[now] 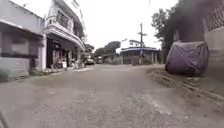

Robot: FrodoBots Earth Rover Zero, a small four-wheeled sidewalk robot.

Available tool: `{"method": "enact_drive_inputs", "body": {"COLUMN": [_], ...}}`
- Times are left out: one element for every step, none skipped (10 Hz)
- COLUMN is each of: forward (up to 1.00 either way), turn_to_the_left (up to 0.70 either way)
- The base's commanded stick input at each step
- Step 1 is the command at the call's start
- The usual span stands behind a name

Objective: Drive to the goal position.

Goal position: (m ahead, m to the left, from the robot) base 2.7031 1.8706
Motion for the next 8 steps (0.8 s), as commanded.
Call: {"method": "enact_drive_inputs", "body": {"forward": [1.0, 1.0, 1.0, 1.0, 1.0, 1.0, 1.0, 1.0], "turn_to_the_left": [-0.09, -0.3, -0.3, -0.3, -0.3, -0.3, -0.3, -0.3]}}
